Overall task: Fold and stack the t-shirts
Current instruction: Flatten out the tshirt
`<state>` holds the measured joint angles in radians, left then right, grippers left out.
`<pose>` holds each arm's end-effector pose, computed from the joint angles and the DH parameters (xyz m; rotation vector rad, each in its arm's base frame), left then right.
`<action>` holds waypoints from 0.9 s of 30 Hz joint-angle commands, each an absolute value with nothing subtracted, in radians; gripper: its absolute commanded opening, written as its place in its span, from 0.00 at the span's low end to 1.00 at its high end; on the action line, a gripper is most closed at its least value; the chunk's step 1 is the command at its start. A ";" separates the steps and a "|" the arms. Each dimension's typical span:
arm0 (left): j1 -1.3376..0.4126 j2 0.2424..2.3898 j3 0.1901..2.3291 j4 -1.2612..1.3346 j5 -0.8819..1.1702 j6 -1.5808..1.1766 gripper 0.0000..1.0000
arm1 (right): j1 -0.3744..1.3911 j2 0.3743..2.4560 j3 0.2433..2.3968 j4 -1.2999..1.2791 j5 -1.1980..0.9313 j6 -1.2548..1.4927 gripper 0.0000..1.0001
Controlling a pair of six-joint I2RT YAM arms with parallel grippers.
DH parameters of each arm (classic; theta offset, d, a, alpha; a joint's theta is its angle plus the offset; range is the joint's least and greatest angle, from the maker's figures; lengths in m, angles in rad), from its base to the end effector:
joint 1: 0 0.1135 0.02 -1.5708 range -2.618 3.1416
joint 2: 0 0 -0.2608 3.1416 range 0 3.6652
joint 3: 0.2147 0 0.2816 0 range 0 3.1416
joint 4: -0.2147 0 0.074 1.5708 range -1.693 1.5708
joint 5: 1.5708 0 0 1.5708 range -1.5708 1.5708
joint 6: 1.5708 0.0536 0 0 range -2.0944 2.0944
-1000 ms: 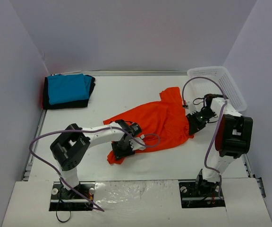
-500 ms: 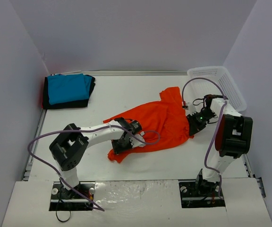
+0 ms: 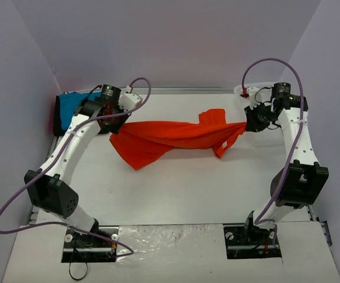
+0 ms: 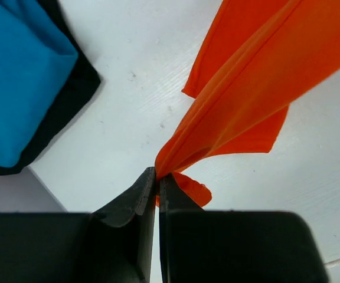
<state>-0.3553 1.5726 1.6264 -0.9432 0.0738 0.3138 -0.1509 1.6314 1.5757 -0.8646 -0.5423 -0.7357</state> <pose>0.3476 -0.1332 0.3500 0.8381 2.3128 -0.1089 0.3862 -0.0307 0.3230 -0.8784 2.1622 0.2474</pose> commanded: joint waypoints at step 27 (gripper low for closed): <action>-0.272 1.319 1.588 -1.037 0.193 0.368 0.02 | -0.123 1.566 1.490 -1.184 -0.563 -0.983 0.52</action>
